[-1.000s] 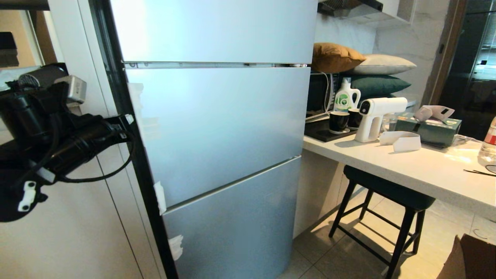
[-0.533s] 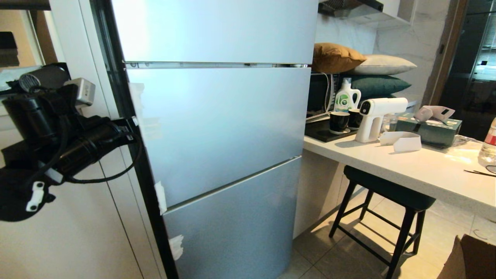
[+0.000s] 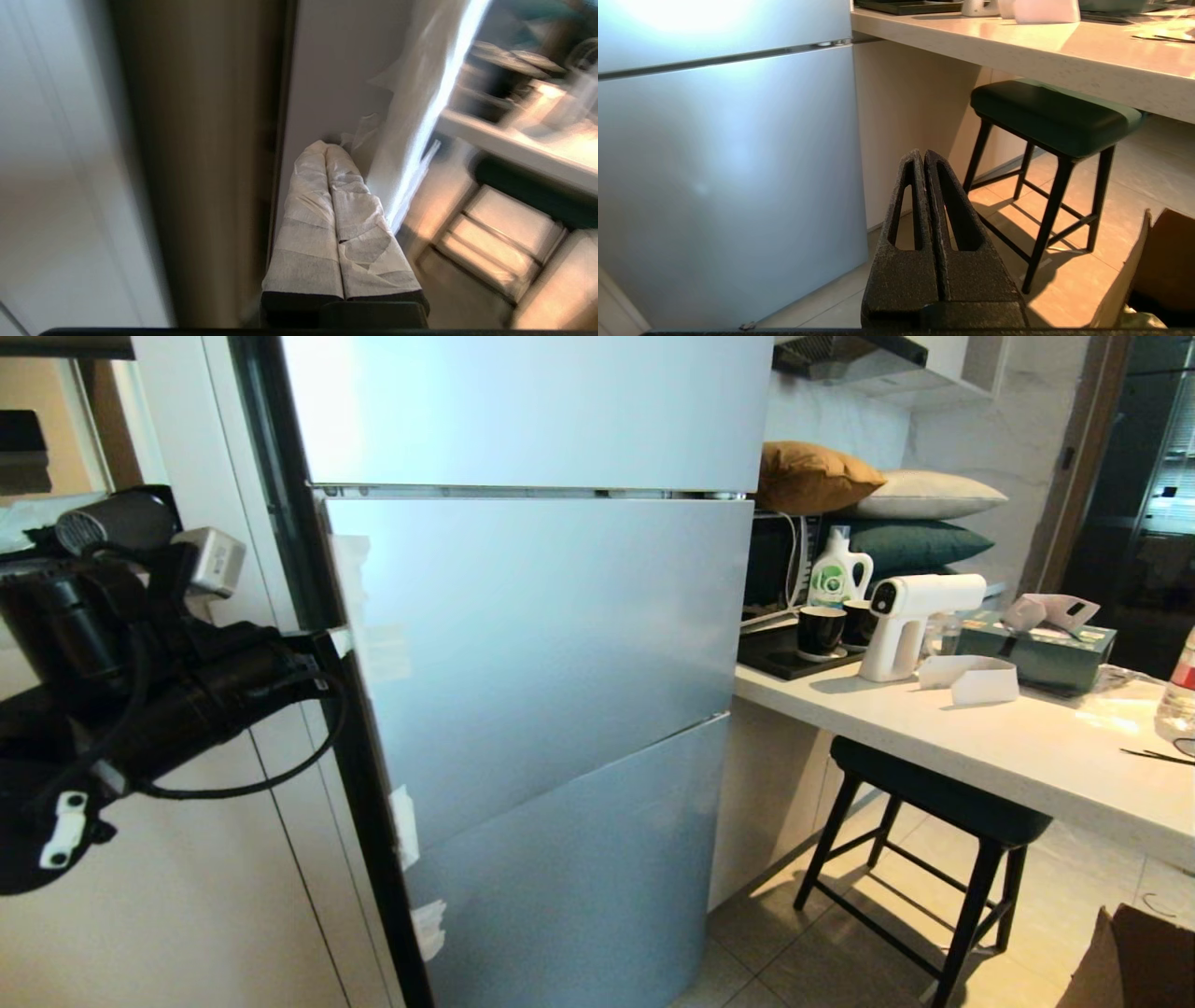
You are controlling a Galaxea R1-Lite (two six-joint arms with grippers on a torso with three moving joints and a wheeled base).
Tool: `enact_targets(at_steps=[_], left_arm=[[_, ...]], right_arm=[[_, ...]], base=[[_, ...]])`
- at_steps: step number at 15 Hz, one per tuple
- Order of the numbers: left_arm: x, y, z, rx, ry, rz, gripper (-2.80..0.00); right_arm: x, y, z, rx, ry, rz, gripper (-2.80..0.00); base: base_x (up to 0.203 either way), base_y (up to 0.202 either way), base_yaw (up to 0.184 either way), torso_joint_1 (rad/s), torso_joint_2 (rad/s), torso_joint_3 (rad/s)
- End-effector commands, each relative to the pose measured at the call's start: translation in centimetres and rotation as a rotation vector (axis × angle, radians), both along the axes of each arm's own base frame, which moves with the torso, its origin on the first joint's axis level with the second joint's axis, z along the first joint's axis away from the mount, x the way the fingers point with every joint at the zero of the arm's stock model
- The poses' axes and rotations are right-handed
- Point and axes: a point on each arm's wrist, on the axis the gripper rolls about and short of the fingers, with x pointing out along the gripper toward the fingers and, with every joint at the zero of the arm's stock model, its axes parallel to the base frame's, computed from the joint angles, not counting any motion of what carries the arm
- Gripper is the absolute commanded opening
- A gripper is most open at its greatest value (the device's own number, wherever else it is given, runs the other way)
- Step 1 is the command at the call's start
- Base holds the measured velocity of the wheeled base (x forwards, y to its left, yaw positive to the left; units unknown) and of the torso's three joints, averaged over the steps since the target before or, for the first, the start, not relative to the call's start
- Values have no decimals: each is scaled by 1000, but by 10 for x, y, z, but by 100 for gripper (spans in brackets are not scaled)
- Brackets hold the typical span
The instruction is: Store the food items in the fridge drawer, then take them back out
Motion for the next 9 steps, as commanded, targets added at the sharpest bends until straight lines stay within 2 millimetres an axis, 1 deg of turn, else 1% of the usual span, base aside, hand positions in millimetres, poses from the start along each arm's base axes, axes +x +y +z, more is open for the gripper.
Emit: enact_targets(at_steps=[1,4,8,9], left_arm=[[-9,-8,4,-4,-20,-50,-280],[-22,-23,4,-3,-19,-109,-280],[-50,-48,5,16,-32,-225,-280],[-61,-56,6,16,-37,-269,-280]], right_arm=[[0,0,0,0,1,2,-280],[0,0,0,0,0,2,-280],[0,0,0,0,1,2,-280],[0,0,0,0,2,2,-280]], base=[[0,0,0,0,0,0],[0,0,0,0,0,0],[0,0,0,0,0,0],[0,0,0,0,0,0]])
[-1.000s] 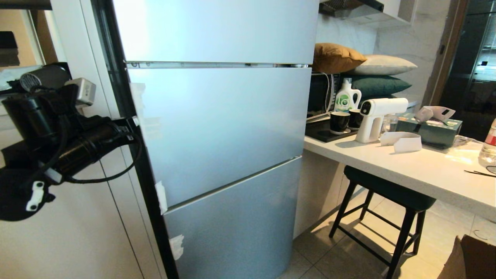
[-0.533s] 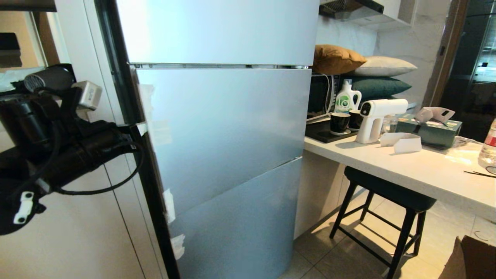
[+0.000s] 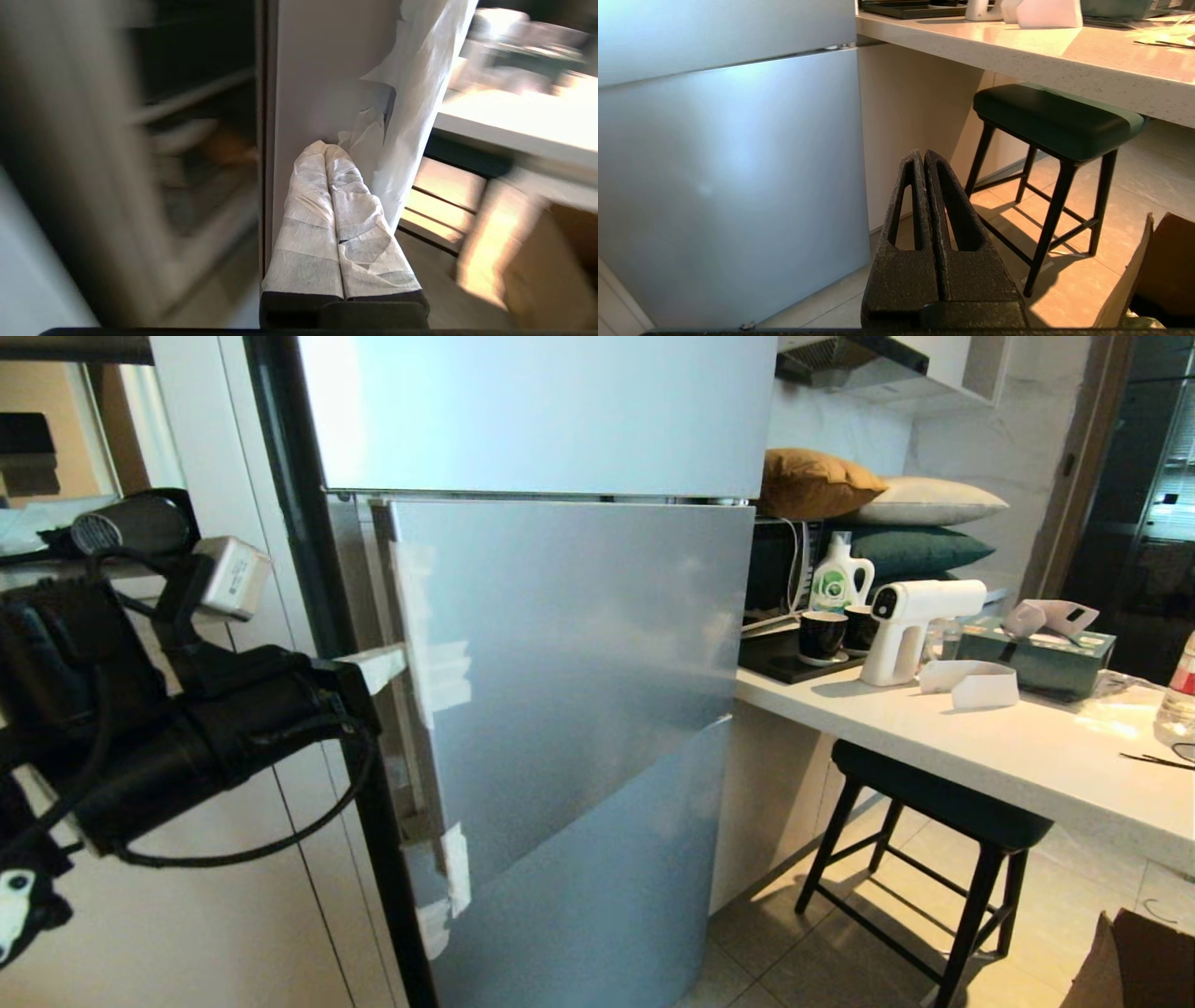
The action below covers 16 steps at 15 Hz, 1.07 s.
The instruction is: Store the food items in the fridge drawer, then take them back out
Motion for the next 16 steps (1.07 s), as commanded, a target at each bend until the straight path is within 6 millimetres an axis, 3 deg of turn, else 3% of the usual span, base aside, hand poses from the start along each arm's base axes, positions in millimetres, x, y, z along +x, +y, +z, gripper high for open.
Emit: enact_targets(at_steps=[1,4,6,11,12,14,16], left_arm=[[-29,-16,6,-10,-27,-100,-280],[-79,-38,7,-32,-40,-312,-280],[-106,-34,12,-80,-52,-388,-280],[-111,-25,-3,-97,21,-313,-280],[-113,-25,-5,-89,24,-319,-280],[-114,-23,-8,-89,32,-314,-280],[-112,-21,-14,-81,52,-299,-280]], right_arm=[[0,0,0,0,1,0,-280],[0,0,0,0,1,0,-280],[0,0,0,0,1,0,-280],[0,0,3,-7,-28,-12,-280],[-1,-1,11,-42,-92,-51,-280],[-6,-6,30,-108,-235,-301,-280],[-19,-8,60,-124,-501,-380,-280]], base=[[0,0,0,0,0,0],[0,0,0,0,0,0],[0,0,0,0,0,0],[0,0,0,0,0,0],[0,0,0,0,0,0],[0,0,0,0,0,0],[0,0,0,0,0,0]])
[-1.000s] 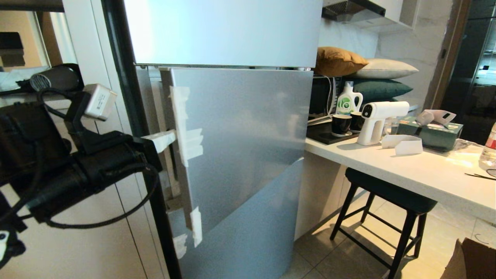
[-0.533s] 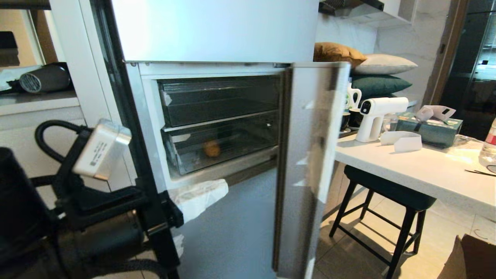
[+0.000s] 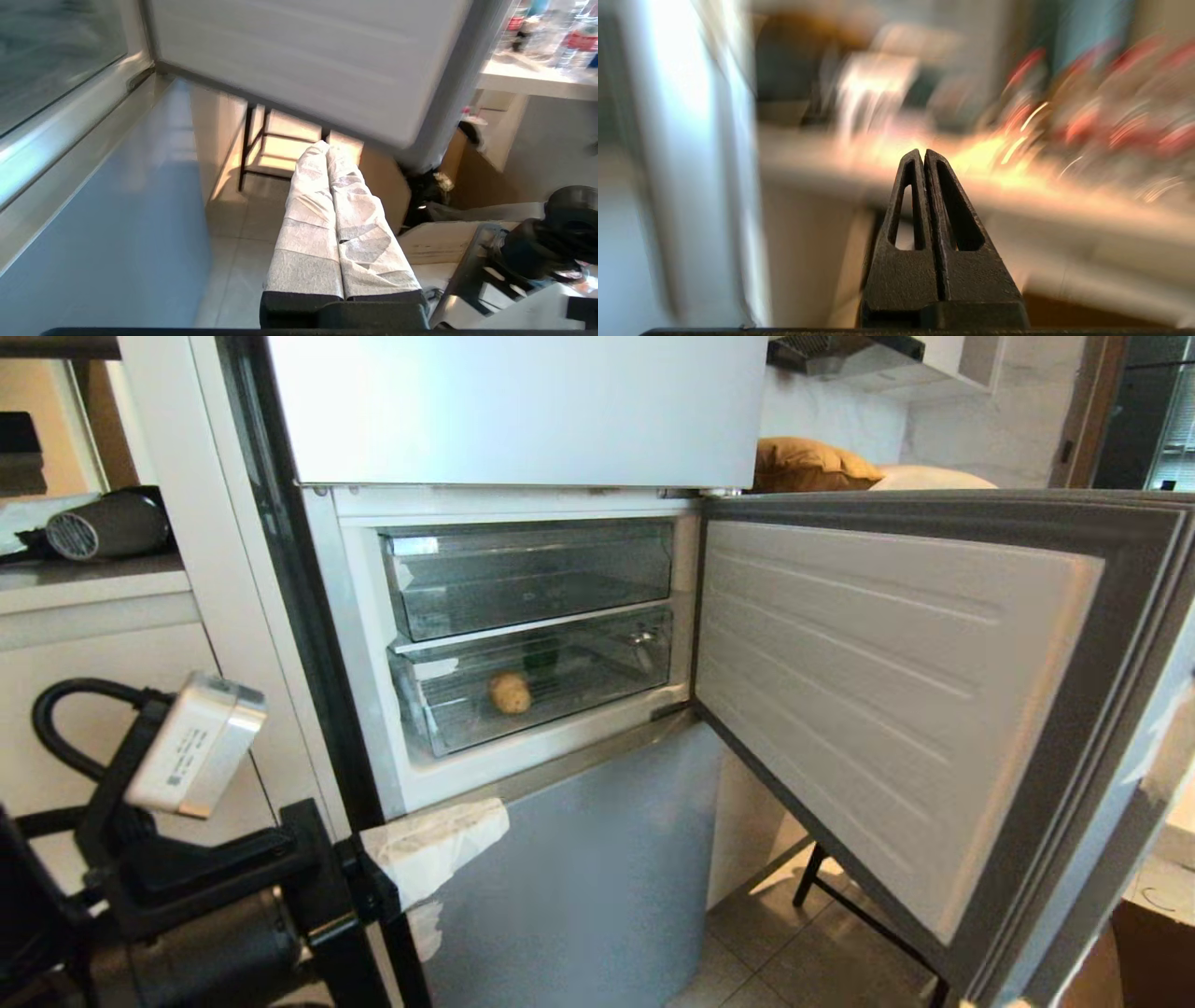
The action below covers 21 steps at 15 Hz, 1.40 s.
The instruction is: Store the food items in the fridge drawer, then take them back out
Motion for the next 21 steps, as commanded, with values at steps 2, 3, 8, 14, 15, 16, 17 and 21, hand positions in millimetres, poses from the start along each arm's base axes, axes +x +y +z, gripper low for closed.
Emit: enact_targets(at_steps=[2,3,8,14,15,16,17,21], left_arm=[[-2,3,-6,11,13,5,-280],[-1,3,-7,13,15,7,-280],[-14,16,12,-46,-67,81,-280],[-89,93,62,-202,-304,514,-280],[-114,111,59,-206,-347,635,-280],[-138,121,50,-201,-382,742,-280],[-162,126,34,-184,-406,821,-280],[-175,120,-92,92,-131,862,-280]], right_arm=[[-22,1,35,-61,-331,10,-280],[-19,1,31,-81,-295,12,-280],[2,2,-7,-76,194,54,-280],[6,5,-38,-29,444,241,-280],[6,6,-38,-24,442,255,-280],[7,6,-39,-27,444,286,-280],[7,8,-41,-35,450,342,-280],[9,9,-48,-9,471,396,-280]], base=[[0,0,0,0,0,0],[0,0,0,0,0,0],[0,0,0,0,0,0],[0,0,0,0,0,0],[0,0,0,0,0,0],[0,0,0,0,0,0],[0,0,0,0,0,0],[0,0,0,0,0,0]])
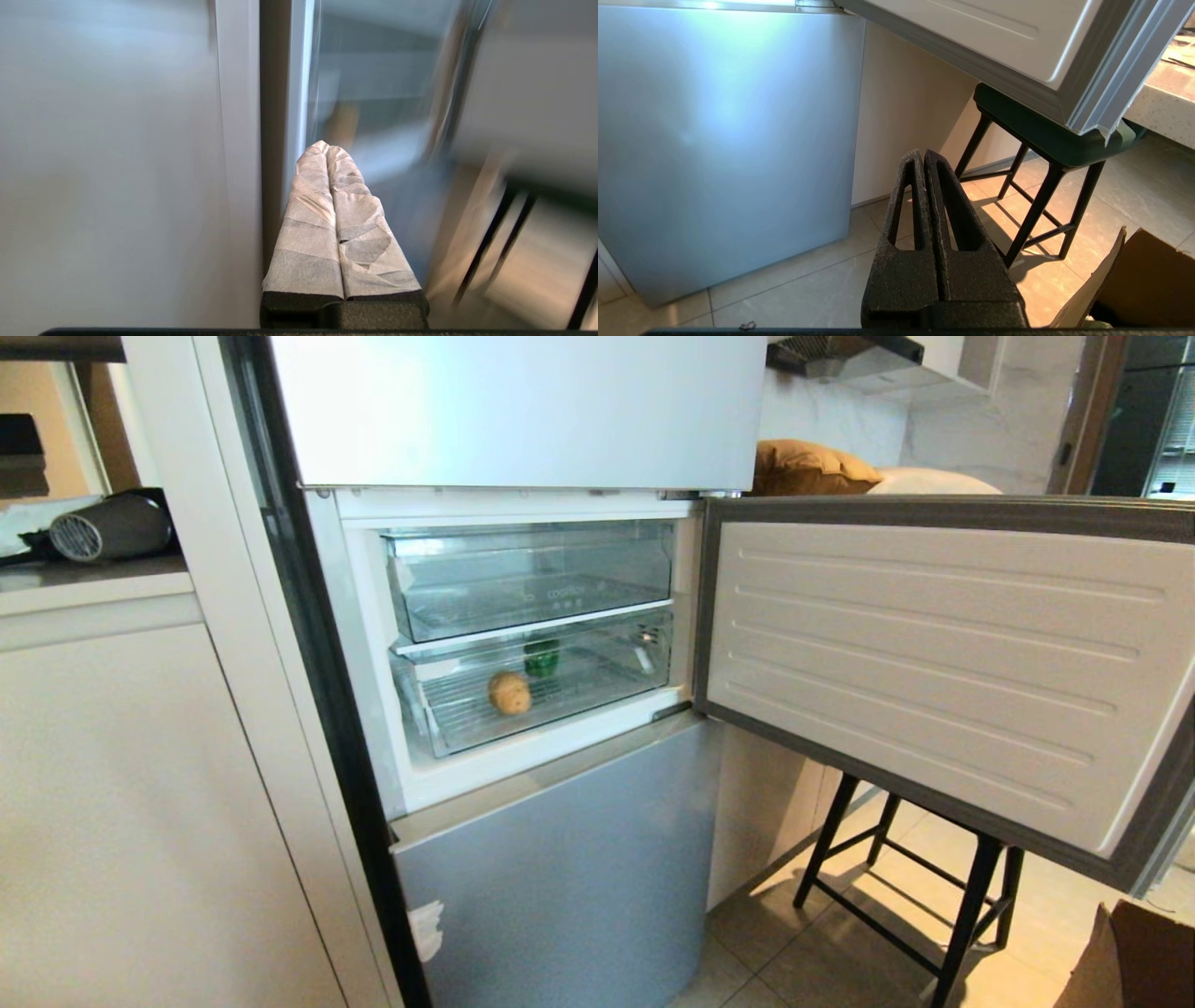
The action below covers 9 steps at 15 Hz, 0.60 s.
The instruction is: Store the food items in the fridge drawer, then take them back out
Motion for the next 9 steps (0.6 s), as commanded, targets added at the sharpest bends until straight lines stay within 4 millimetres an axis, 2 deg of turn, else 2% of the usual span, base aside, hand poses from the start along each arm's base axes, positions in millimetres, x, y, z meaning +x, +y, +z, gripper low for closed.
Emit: enact_targets(at_steps=[1,2,3,9], left_arm=[[-7,-3,-76,50,165,-5,-280],[-5,-4,-89,78,220,-30,-280],[-6,-5,-91,135,232,-39,-280],[-5,-5,-91,111,221,-55,-280]], right_arm=[[0,0,-2,2,11,1,-280],[0,0,-2,4,10,-1,-280],[0,0,-2,4,9,1,-280],[2,0,-1,49,-19,-20,-280]], base=[[0,0,0,0,0,0],[0,0,0,0,0,0],[0,0,0,0,0,0],[0,0,0,0,0,0]])
